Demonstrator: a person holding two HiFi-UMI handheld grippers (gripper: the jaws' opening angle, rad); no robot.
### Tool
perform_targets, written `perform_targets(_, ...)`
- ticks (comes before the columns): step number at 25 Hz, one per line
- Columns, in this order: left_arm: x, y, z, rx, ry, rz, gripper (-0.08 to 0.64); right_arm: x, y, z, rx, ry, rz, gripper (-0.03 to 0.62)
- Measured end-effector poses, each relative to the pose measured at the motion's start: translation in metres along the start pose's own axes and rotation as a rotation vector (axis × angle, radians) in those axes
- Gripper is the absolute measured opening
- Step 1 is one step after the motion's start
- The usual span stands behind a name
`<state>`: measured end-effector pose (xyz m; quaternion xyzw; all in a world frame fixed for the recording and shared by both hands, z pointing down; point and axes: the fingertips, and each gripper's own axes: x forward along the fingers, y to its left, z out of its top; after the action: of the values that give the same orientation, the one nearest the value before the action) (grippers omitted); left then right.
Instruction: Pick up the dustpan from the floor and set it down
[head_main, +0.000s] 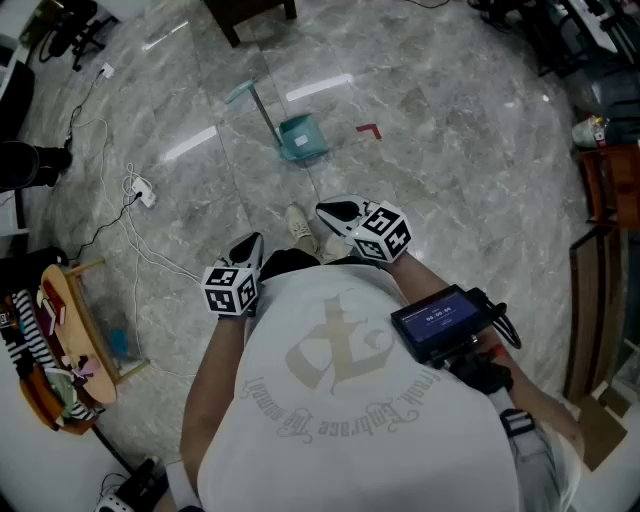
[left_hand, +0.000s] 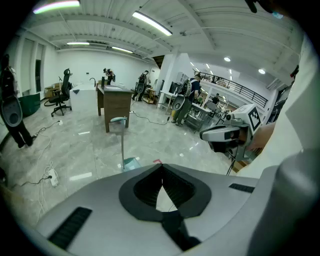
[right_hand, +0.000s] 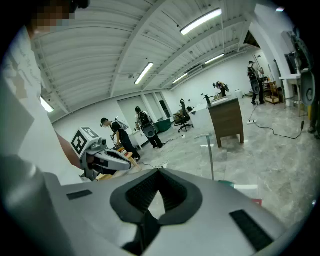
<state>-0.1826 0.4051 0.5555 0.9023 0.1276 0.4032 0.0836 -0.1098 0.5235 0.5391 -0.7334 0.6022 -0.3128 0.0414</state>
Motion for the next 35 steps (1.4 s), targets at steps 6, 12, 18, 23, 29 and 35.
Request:
perform_targets(6, -0.005, -0.014, 0.015, 0.051, 0.005, -0.002, 0.012, -0.024, 0.004, 0.0, 0.021, -0.045, -0.027, 0.017)
perform_targets(12, 0.0, -0.038, 0.02, 0.119, 0.03, -0.042, 0.012, -0.038, -0.001, -0.013, 0.073, -0.077, -0.073, 0.017)
perform_targets(18, 0.007, -0.032, 0.011, 0.109, 0.051, -0.035, 0.012, -0.031, -0.012, -0.023, 0.085, -0.06, -0.088, 0.017)
perform_targets(23, 0.003, -0.021, 0.017, 0.091, 0.026, -0.023, 0.012, -0.026, -0.013, -0.011, 0.069, -0.066, -0.087, 0.017)
perform_targets(29, 0.009, 0.0, 0.017, 0.046, 0.012, -0.032, 0.012, -0.009, -0.021, 0.001, 0.073, -0.049, -0.111, 0.017)
perform_targets(35, 0.023, 0.035, 0.04, 0.038, -0.011, -0.056, 0.012, 0.017, -0.036, 0.025, 0.039, -0.009, -0.144, 0.017)
